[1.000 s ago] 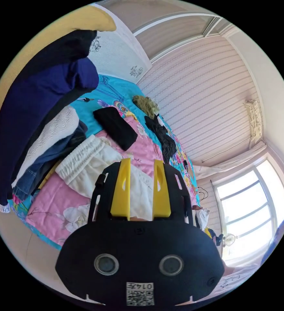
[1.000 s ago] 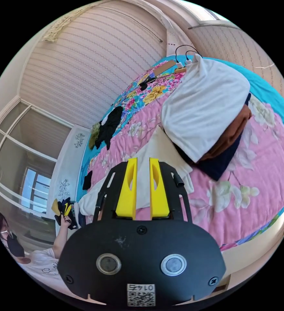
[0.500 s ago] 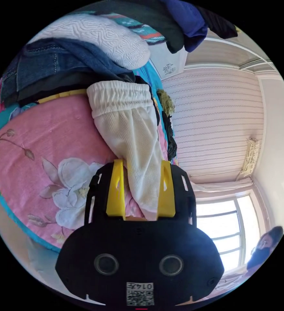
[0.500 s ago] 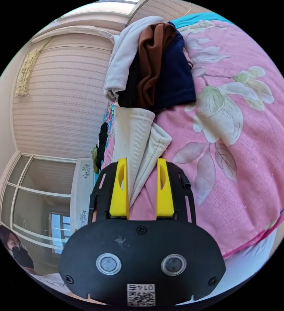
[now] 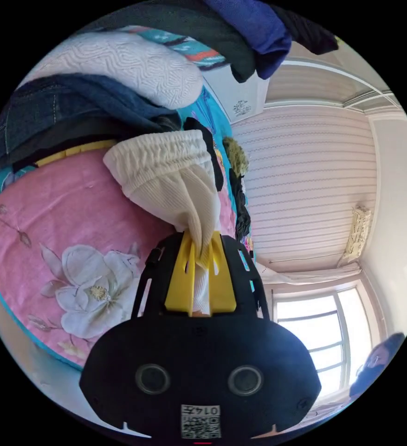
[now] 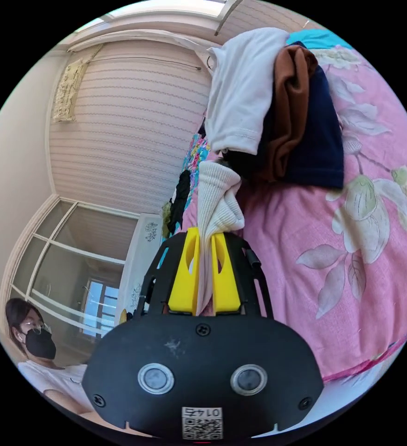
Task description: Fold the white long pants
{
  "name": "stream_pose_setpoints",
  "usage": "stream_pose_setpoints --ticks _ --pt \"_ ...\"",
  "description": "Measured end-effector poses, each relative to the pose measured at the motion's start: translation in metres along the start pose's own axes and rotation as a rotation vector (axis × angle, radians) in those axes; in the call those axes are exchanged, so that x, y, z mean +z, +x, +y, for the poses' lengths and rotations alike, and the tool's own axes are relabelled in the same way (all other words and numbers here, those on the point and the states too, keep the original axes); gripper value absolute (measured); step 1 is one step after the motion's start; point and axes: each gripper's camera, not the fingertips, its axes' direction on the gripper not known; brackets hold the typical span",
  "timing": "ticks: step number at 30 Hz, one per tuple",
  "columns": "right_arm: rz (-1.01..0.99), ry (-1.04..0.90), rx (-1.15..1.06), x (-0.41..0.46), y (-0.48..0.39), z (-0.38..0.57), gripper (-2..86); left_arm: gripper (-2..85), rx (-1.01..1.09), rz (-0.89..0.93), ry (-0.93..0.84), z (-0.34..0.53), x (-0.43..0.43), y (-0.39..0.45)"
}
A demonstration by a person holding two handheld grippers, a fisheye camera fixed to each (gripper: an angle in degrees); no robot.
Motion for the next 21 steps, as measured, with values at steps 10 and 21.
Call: stream_pose_setpoints --ticks 10,21 --pt "0.153 -0.077 0.042 -0.063 0.058 0.112 3.3 4.8 0.231 -0.204 -0.228 0.117 -0.053 -0.010" --pt "0.784 -0.172 -0.385 0.012 0.007 0.204 4.4 6.2 0.768 -0.639 -0.364 0.248 -0.038 0.028"
